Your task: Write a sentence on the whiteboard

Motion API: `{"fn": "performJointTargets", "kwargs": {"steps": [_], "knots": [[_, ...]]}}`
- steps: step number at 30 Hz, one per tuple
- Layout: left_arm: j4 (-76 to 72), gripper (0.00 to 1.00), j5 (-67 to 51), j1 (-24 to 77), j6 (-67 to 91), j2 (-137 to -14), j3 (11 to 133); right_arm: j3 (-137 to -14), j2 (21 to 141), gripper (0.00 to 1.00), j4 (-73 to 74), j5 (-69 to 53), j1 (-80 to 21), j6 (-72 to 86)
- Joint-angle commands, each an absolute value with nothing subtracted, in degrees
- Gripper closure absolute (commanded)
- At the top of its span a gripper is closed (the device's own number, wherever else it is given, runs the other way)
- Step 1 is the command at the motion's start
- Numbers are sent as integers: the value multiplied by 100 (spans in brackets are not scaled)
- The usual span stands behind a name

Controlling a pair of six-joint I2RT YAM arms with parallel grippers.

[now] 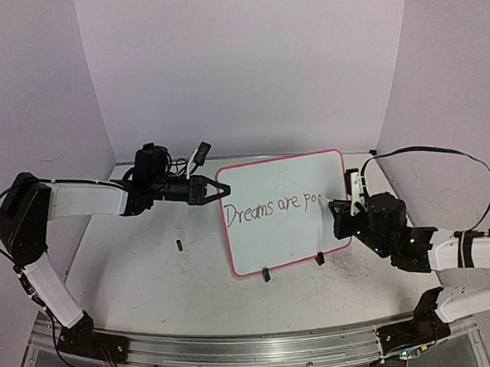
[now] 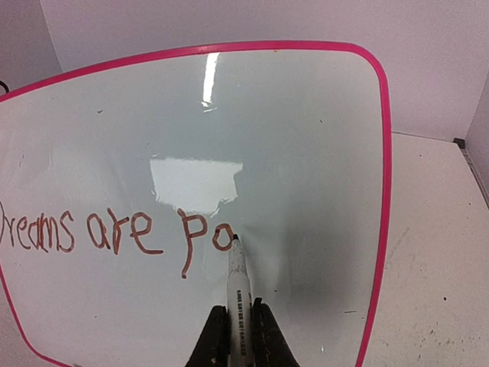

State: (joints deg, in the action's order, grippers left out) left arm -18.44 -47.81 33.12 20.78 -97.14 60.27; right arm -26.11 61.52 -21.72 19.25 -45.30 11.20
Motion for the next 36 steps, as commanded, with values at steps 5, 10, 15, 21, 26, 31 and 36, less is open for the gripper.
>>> {"fn": "performJointTargets", "kwargs": {"steps": [5,10,15,21,26,31,36], "knots": [[-1661,100,-4548,3305,1939,-9538,6088,-2620,6207,100,-2632,1825,-4512,911],[-1663,100,-4555,3305,1934,-9560,6101,-2655,6291,100,-2690,2098,-4507,954],[-1659,100,-4565,3306,1934,-9571,6093,-2666,6362,100,-2779,2129,-4491,985],[-1654,100,-4578,3305,1934,-9571,6102,-2713,6472,100,-2820,2198,-4484,1006],[-1653,100,-4585,3305,1934,-9559,6100,-2734,6493,100,-2846,2267,-4453,1054],[-1652,100,-4581,3305,1940,-9555,6100,-2783,6576,100,-2852,2295,-4409,1079],[-1652,100,-4581,3305,1934,-9536,6091,-2808,6673,100,-2935,2232,-4381,1089]]}}
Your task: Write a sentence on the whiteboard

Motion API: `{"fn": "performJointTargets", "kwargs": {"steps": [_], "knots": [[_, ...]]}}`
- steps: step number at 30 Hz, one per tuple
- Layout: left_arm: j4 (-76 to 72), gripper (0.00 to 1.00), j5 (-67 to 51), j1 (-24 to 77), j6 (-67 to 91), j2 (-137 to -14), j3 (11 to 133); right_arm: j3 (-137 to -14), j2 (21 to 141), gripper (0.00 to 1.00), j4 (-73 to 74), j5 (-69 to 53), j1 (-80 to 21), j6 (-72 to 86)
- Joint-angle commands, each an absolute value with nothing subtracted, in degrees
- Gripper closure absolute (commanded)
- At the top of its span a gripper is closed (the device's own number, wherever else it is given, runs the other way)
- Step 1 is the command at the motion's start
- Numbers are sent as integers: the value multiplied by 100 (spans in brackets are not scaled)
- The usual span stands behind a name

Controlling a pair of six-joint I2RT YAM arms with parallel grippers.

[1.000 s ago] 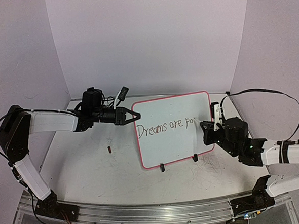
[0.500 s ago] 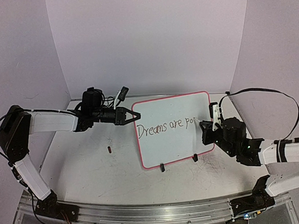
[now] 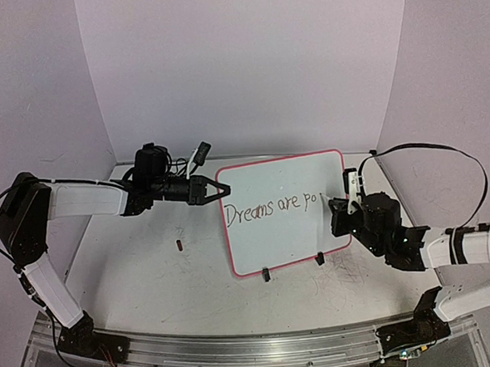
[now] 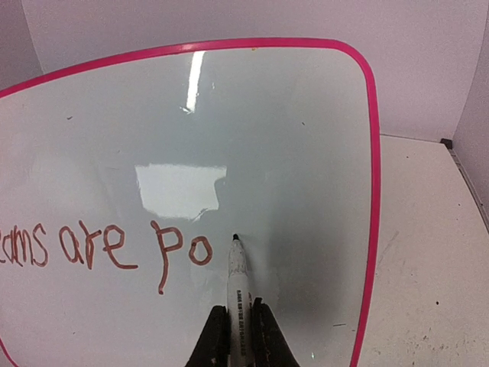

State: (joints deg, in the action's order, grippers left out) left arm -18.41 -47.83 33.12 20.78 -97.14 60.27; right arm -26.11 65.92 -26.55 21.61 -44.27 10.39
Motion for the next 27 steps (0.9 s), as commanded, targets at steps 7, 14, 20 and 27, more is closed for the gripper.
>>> {"fn": "performJointTargets", "kwargs": {"steps": [7,14,20,27], "knots": [[-1652,100,-4580,3305,1934,-9544,6105,-2839,6756,100,-3013,2113,-4377,1020],[-1655,100,-4582,3305,1934,-9561,6109,-2792,6762,100,-2922,1891,-4380,1042],[-1652,100,-4583,3306,1934,-9546,6100,-2782,6782,100,-2768,1800,-4380,1149],[-1652,100,-4589,3305,1934,-9536,6100,-2712,6659,100,-2558,1895,-4381,1258]]}}
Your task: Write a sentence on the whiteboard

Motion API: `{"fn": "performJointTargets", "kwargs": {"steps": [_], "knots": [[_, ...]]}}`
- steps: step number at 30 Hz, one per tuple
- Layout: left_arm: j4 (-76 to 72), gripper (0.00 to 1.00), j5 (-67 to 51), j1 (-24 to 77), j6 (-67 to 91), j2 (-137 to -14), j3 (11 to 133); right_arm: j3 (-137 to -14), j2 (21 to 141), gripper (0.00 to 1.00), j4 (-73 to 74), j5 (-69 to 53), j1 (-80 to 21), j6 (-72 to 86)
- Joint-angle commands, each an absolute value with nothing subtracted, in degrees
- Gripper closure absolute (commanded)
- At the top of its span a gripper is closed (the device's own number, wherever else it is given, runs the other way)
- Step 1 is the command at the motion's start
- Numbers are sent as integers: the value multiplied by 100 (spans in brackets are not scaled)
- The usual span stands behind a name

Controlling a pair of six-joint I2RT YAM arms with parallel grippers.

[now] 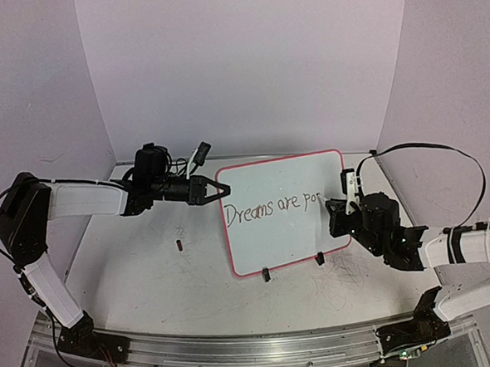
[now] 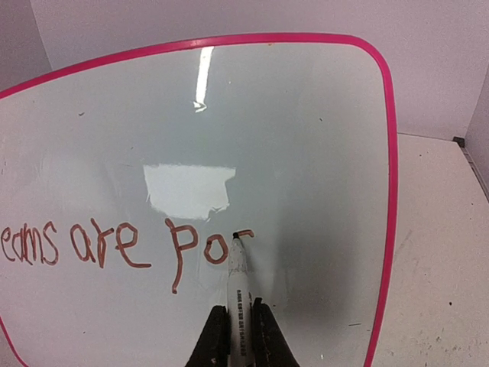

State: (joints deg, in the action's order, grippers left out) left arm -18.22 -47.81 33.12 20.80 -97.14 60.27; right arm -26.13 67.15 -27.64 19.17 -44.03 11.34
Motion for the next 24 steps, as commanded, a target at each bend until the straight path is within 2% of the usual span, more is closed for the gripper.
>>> {"fn": "performJointTargets", "kwargs": {"steps": [1,24], "knots": [[-1652,100,-4590,3305,1934,-9536,6100,-2705,6644,100,-2537,1905,-4380,1263],[-1652,100,-4591,3322,1936,-9558,6112,-2740,6553,100,-2170,2207,-4385,1543]]}}
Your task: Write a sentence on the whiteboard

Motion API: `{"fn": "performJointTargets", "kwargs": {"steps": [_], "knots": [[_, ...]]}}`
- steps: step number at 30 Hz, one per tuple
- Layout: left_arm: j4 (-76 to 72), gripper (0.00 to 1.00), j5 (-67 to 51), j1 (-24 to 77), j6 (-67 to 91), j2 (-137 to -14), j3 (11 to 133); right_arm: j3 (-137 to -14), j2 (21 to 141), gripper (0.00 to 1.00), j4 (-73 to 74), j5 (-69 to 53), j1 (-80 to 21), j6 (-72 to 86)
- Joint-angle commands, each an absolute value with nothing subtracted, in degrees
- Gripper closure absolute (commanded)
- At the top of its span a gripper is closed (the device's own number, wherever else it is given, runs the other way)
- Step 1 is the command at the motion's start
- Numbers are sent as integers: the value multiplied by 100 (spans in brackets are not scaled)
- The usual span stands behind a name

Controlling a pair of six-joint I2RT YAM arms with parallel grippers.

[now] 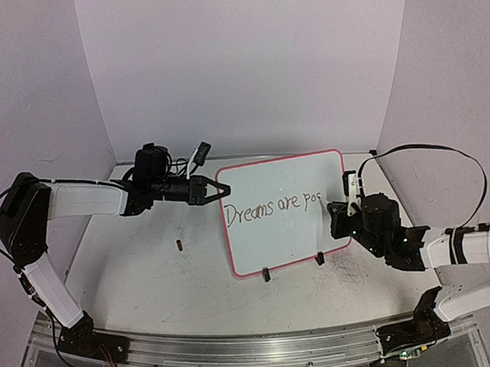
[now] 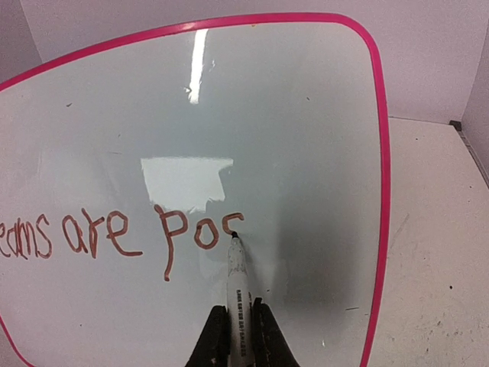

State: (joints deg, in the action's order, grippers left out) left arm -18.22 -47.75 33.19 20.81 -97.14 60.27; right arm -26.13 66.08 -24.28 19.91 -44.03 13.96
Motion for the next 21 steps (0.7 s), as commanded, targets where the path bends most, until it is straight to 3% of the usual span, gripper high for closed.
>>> {"fn": "performJointTargets", "kwargs": {"steps": [1,21], "knots": [[-1652,100,-4591,3322,1936,-9559,6109,-2736,6542,100,-2148,2213,-4387,1564],[-1652,100,-4579,3331,1934,-9574,6112,-2751,6583,100,-2192,1786,-4485,1594]]}}
